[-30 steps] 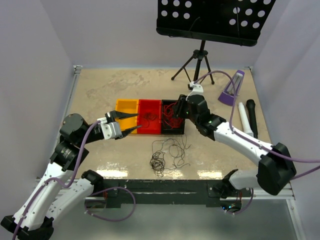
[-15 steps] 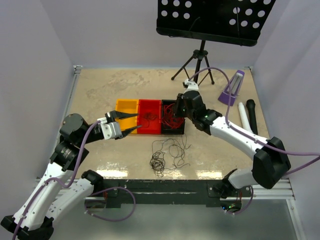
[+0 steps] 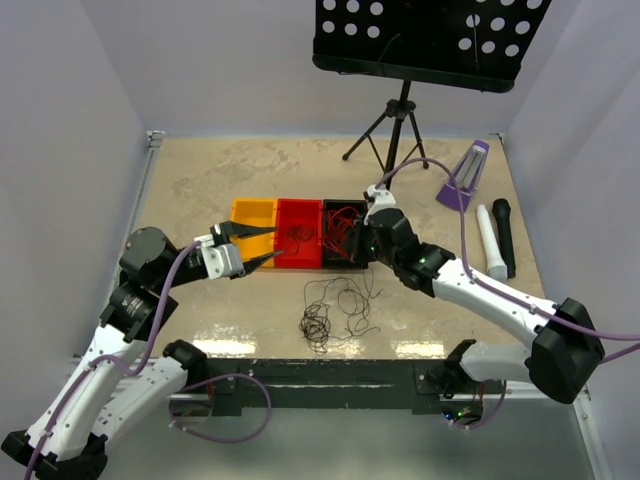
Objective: Untangle the cables
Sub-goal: Place the cable in the bin.
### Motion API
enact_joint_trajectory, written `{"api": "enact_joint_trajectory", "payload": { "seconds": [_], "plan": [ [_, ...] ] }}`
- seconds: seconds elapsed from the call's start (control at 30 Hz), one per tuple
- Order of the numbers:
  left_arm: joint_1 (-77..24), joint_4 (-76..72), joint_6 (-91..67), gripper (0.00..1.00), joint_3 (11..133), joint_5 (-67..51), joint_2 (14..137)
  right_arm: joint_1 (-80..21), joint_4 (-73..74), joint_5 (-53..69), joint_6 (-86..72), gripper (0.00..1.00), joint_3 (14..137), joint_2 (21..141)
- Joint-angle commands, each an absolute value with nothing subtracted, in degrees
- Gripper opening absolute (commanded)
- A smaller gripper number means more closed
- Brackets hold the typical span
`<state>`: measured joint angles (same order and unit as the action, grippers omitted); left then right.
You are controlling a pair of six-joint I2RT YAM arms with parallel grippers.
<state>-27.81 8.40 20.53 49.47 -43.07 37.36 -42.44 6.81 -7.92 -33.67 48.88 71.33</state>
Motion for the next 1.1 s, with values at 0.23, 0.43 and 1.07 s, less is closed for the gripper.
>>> {"api": "enact_joint_trajectory", "payload": {
  "seconds": [0.23, 0.43, 1.07],
  "plan": [
    [-27.69, 7.03, 20.83, 0.48, 49.66, -42.89, 36.91, -42.54, 5.98, -0.18, -29.89, 0.0, 49.12, 78.03],
    [-27.69, 8.7, 22.41, 0.49, 50.01, -42.36, 36.39, -42.36, 5.19, -1.58, -28.22, 0.0, 54.04, 86.65],
    [-27.69, 9.14, 22.94, 0.49, 49.66, -42.01, 35.33, -36.21, 4.22, -4.66, -24.08, 0.0, 63.01, 97.81]
  ]
}}
